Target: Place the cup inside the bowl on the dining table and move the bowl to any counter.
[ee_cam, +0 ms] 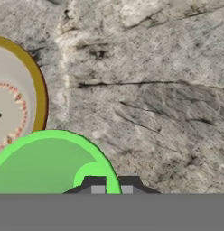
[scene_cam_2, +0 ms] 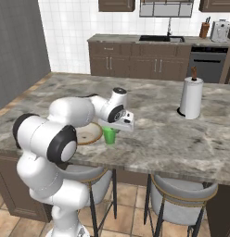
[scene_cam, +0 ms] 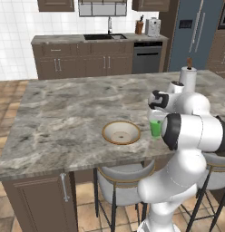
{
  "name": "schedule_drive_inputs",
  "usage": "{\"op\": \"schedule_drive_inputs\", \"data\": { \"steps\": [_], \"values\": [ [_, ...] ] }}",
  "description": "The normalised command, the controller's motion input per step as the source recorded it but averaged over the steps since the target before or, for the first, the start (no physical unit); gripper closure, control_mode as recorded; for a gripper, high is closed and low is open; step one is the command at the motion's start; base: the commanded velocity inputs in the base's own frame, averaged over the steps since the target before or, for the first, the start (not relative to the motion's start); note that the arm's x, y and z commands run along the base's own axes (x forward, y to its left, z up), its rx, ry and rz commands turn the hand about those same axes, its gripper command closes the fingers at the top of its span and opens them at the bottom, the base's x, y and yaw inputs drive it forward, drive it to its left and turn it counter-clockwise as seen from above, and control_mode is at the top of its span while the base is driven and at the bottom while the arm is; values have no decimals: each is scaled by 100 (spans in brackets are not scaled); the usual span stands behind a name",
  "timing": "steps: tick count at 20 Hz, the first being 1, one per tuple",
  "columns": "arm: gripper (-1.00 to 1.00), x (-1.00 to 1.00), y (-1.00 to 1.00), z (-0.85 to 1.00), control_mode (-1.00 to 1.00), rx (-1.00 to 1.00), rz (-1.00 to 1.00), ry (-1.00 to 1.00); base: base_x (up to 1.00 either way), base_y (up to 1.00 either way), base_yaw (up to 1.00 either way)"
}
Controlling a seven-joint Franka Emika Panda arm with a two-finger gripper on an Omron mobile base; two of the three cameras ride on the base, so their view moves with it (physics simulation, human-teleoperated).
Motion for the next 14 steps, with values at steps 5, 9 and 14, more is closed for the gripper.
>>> {"op": "schedule_drive_inputs", "data": {
  "steps": [5, 9, 14],
  "values": [
    [100, 3, 21, 13, -100, 7, -9, -5, 0, 0, 0],
    [100, 0, 29, 11, -100, 4, -9, -2, 0, 0, 0],
    [100, 0, 38, 10, -100, 0, -9, 0, 0, 0, 0]
  ]
}}
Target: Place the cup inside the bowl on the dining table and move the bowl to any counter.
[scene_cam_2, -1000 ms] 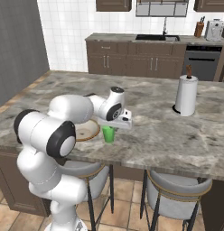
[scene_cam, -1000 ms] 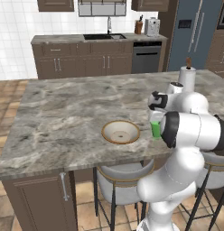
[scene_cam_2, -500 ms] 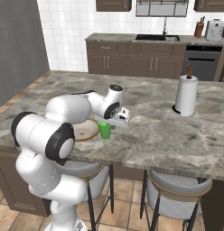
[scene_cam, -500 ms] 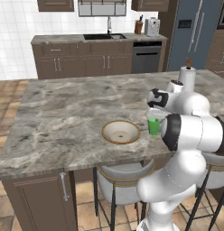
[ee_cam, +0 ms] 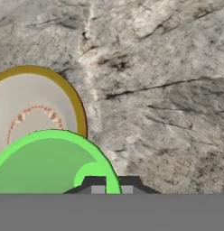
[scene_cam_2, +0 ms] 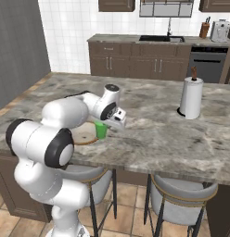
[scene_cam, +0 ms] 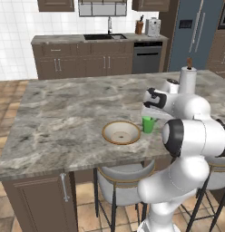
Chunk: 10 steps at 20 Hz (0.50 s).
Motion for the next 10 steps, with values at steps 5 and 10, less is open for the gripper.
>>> {"op": "schedule_drive_inputs", "data": {
  "steps": [5, 10],
  "values": [
    [100, 1, 53, 2, -100, 0, -7, 0, 0, 0, 0],
    [100, 1, 48, 8, -100, 0, -3, 0, 0, 0, 0]
  ]
}}
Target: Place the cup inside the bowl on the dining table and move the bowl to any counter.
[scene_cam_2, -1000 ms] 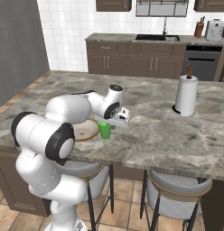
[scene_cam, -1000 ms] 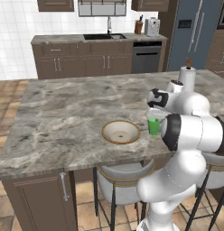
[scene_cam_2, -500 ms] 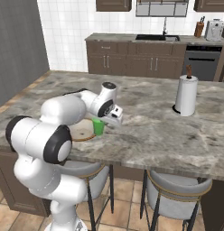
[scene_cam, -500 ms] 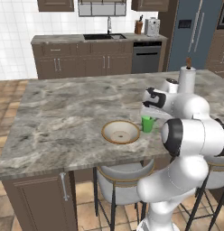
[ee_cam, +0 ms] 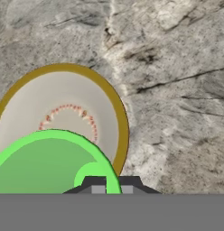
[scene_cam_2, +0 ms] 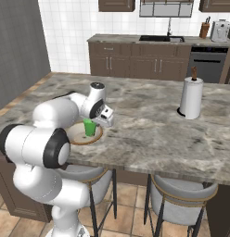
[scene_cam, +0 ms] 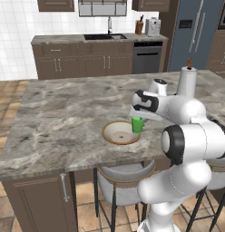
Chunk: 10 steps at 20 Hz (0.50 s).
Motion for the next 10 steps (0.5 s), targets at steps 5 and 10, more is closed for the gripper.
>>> {"op": "schedule_drive_inputs", "data": {
  "steps": [5, 10],
  "values": [
    [100, 8, 36, 10, -100, 0, -3, 0, 0, 0, 0],
    [100, 11, 22, 9, -100, 0, -3, 0, 0, 0, 0]
  ]
}}
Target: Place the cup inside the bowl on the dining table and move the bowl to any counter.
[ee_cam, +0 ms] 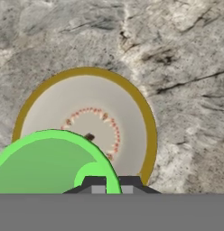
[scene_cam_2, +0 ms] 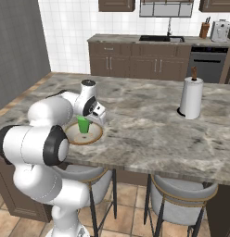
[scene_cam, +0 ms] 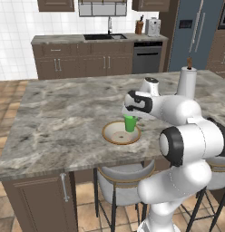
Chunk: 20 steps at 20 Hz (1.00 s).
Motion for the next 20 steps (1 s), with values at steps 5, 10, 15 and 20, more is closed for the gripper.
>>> {"op": "schedule_drive_inputs", "data": {
  "steps": [5, 10, 15, 20],
  "values": [
    [100, 12, 10, 0, -100, 0, -2, 0, 0, 0, 0],
    [100, 26, 0, -5, -100, -1, -2, 0, 0, 0, 0],
    [100, 23, 1, -7, -100, 0, -2, 0, 0, 0, 0],
    [100, 1, 9, -8, -100, 0, 0, 0, 0, 0, 0]
  ]
}}
